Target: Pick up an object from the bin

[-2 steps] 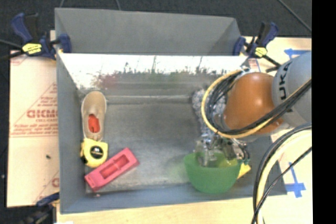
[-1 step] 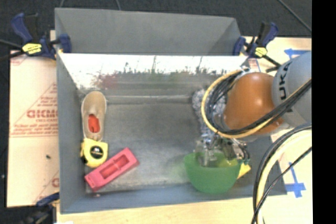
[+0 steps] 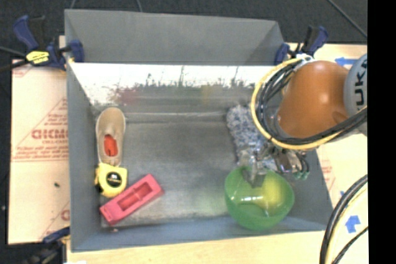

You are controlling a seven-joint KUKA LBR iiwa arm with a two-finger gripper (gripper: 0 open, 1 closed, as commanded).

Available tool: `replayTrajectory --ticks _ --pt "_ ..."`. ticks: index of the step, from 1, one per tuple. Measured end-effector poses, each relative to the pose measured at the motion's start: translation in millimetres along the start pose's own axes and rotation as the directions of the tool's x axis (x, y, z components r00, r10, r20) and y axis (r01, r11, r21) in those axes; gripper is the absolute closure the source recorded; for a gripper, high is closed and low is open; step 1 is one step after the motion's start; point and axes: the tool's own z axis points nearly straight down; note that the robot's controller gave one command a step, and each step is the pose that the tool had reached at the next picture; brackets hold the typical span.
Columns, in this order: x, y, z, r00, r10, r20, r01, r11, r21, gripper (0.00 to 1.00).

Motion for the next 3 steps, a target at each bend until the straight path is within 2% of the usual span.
replayTrajectory --ticks 1,2,3 --pt "7.8 -5 99 1.0 0.012 -0.009 -0.012 1.0 -0.005 1.0" --pt "-1.8 0 -13 1.0 -0.021 -0.011 0.021 1.0 -0.003 1.0" --pt "-6.1 8 66 1.0 0.007 -0.006 -0.007 1.0 -0.004 1.0"
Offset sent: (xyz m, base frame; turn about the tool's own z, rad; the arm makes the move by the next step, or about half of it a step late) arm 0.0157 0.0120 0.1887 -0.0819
